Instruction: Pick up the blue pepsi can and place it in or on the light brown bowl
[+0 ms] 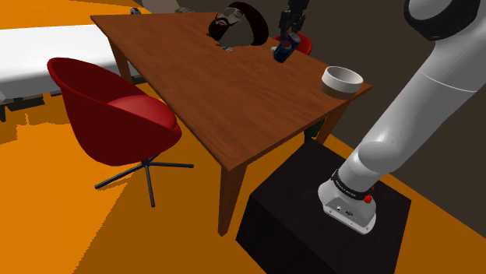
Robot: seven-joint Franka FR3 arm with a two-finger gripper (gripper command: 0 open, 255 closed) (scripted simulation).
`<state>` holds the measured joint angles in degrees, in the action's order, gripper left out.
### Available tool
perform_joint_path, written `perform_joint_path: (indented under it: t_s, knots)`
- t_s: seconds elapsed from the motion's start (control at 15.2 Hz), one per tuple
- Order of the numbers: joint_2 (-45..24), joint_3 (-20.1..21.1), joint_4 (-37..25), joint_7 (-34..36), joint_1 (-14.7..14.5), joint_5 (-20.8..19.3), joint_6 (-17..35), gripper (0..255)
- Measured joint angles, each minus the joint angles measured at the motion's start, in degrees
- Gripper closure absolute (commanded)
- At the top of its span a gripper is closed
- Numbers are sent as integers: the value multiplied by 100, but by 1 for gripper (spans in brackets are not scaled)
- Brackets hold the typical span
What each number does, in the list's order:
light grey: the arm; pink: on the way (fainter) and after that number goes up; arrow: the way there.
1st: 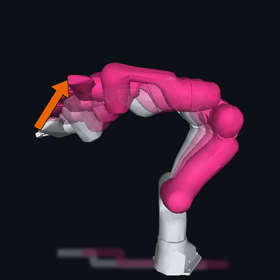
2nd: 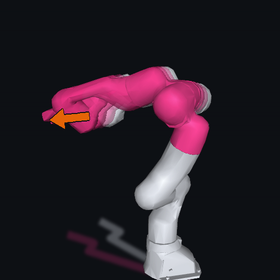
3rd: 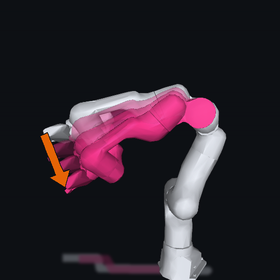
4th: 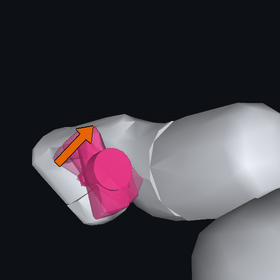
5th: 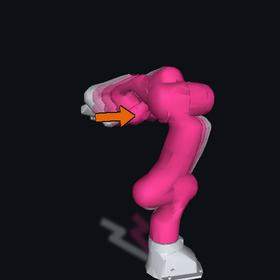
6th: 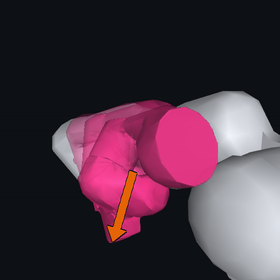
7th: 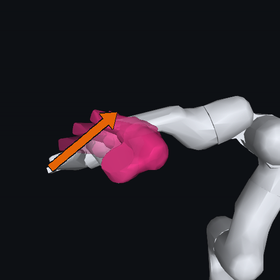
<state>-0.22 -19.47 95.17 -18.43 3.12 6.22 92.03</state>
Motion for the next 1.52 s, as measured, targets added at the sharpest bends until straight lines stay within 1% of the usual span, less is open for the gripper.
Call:
perform_joint_path:
  t_s: [0.66, 0.79, 0.99, 1.06, 1.12, 1.52]
  knots:
    - [-216, -32, -1027, 24, 38, 73, -825, 255]
    - [-52, -81, -880, -76, 87, 11, -848, 255]
    - [222, -231, -654, -370, 235, -108, -904, 255]
    - [385, -260, -463, -434, 265, -174, -871, 255]
    - [396, -324, -492, -548, 320, -190, -919, 255]
    - [927, -652, -98, -1162, 618, -487, -1053, 255]
